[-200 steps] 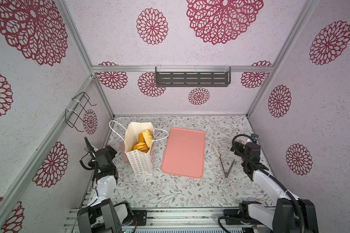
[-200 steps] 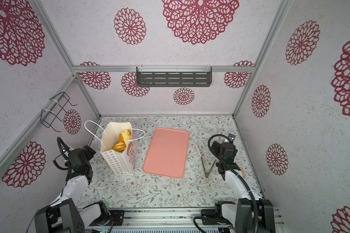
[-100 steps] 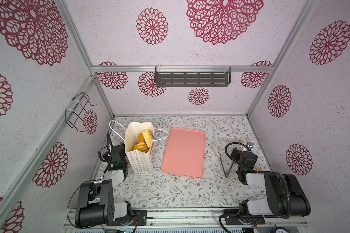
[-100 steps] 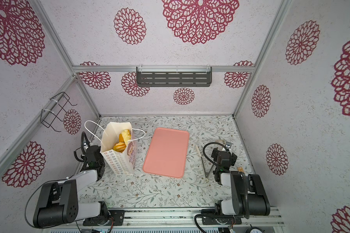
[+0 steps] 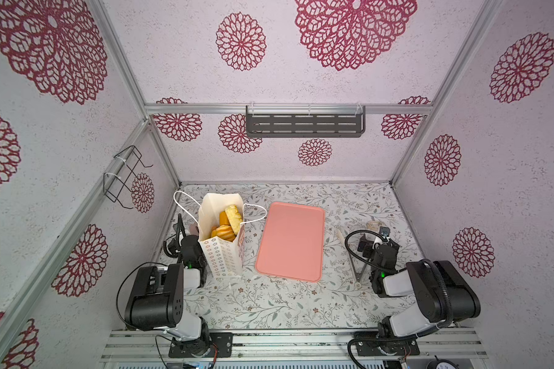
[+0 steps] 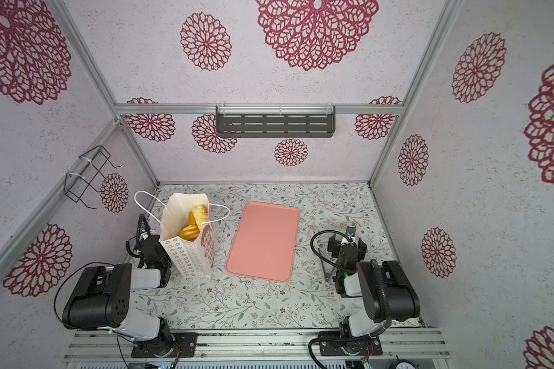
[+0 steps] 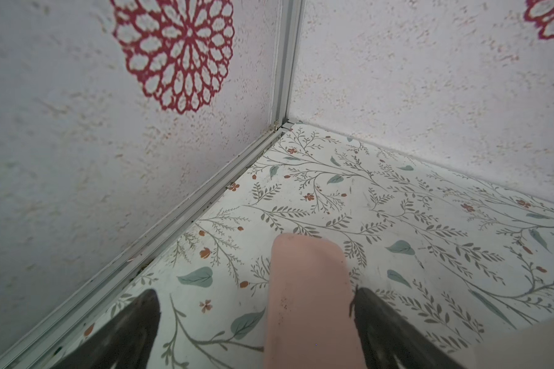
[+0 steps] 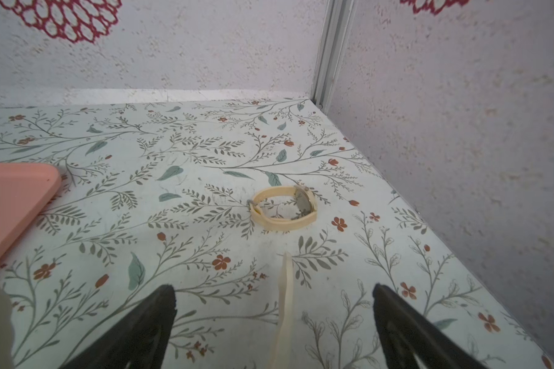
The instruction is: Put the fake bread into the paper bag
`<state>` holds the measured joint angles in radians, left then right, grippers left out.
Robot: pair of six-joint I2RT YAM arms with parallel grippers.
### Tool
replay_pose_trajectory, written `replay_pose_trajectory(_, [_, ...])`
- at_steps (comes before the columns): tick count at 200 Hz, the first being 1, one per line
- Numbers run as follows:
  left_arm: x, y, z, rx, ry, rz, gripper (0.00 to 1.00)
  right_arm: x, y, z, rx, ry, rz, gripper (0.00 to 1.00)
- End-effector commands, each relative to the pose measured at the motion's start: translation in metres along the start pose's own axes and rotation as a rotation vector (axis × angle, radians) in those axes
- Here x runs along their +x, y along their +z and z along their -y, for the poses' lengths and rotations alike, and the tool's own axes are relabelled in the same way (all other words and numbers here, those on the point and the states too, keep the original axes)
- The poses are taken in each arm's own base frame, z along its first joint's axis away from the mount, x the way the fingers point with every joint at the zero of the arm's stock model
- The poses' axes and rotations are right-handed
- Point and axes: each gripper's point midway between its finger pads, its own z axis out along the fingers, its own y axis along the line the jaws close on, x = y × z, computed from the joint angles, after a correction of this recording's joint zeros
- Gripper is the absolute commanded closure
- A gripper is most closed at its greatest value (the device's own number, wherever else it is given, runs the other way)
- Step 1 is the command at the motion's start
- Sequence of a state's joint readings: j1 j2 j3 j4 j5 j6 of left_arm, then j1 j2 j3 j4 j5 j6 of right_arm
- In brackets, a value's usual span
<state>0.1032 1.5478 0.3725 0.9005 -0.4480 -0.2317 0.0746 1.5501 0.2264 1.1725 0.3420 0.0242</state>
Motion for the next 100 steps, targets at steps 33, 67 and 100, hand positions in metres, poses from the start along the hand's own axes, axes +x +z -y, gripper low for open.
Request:
replay_pose_trajectory(33, [-0.0128,0.0050,0.0099,0.030,0.021,0.029,0.03,-0.0229,0.0055,0.0003,-0.016,0.032,0.067,0.01])
replay_pose_trajectory(67, [-0.0127,0.0040,0.0094,0.030,0.019,0.032,0.03,-0.0248,0.0010,0.0018,-0.011,0.031,0.087,0.01])
replay_pose_trajectory(100, [-0.0126,0.0040,0.0100,0.031,0.020,0.032,0.03,-0.0239,0.0022,0.0021,-0.005,0.029,0.080,0.01])
